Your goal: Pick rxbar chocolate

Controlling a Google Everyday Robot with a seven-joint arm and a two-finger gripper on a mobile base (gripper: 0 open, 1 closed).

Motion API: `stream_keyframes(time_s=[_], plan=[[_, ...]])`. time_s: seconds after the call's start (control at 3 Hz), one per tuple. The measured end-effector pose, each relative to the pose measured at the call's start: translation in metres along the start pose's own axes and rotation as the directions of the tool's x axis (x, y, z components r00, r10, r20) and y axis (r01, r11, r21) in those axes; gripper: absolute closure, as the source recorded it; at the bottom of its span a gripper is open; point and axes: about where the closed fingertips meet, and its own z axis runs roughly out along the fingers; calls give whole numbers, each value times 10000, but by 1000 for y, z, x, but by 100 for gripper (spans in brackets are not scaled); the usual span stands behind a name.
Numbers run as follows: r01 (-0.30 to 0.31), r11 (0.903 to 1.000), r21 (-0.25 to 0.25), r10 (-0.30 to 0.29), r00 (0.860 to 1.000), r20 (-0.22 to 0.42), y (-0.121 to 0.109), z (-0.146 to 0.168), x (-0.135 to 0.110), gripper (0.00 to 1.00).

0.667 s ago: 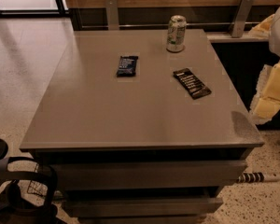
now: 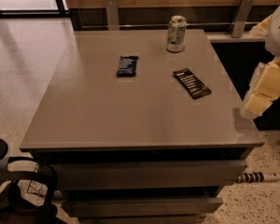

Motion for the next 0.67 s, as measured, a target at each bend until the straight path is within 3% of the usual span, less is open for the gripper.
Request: stream_keyframes(time_s=[0.33, 0.67], plan=[[-1097, 9927, 497, 1080, 9935, 361, -15, 15, 0, 0], [-2715, 9556, 1146, 2591, 9593, 1119, -35, 36, -1, 0]])
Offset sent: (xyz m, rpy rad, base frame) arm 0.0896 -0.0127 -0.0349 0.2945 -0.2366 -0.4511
